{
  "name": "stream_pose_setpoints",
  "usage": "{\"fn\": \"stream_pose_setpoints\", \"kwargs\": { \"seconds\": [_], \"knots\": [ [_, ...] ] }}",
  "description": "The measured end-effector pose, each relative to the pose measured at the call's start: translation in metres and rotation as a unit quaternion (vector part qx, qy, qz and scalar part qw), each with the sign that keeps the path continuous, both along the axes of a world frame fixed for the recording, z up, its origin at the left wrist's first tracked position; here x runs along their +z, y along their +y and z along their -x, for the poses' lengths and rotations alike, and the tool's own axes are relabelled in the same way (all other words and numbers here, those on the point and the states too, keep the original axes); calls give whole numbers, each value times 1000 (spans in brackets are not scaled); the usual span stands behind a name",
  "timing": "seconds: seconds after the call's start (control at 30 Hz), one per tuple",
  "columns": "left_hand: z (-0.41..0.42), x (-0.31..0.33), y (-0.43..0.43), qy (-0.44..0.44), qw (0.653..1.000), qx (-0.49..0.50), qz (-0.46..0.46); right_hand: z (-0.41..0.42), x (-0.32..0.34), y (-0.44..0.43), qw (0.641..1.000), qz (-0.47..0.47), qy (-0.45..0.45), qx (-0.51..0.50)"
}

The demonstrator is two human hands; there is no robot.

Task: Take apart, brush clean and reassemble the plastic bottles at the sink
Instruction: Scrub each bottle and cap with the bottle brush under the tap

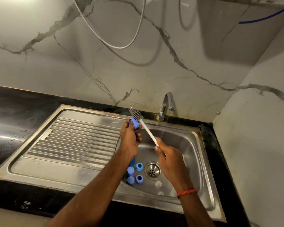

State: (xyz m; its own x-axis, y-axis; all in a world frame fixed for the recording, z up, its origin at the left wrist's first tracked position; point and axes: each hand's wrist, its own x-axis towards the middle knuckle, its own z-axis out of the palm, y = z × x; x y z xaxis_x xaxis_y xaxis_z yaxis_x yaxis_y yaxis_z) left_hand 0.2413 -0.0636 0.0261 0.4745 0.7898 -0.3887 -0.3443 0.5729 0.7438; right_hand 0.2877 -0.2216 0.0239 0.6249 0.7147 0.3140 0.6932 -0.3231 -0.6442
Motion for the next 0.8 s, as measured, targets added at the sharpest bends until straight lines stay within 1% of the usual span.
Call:
{"fn": "stream_pose_setpoints", "kwargs": {
  "seconds": [0.07,0.13,0.2,0.27,0.37,0.47,0.6,0.67,0.8],
  "knots": [
    [2,0,-1,-16,999,-8,-41,0,-2,-2,1000,2,10,-3],
    [5,-3,-2,-26,996,-38,-82,-3,-6,-3,1000,5,24,-18],
    [5,-4,-4,-37,993,-66,-93,-6,-5,-6,999,3,37,-33],
    [4,-3,-7,-42,993,-70,-90,-8,-3,-7,999,3,41,-34],
    [-1,-4,-7,-47,995,-43,-70,-7,-3,-6,999,26,23,-22],
    [-4,-8,-2,-47,999,-5,-20,-2,-8,-5,999,40,20,-1],
    [-2,-13,7,-32,997,31,56,5,-21,-16,997,30,65,27],
    [-1,-15,9,-25,998,31,56,8,-19,-17,997,24,71,28],
    [-9,-11,-2,-22,999,-4,31,5,-10,4,999,13,47,-1]
  ]
}}
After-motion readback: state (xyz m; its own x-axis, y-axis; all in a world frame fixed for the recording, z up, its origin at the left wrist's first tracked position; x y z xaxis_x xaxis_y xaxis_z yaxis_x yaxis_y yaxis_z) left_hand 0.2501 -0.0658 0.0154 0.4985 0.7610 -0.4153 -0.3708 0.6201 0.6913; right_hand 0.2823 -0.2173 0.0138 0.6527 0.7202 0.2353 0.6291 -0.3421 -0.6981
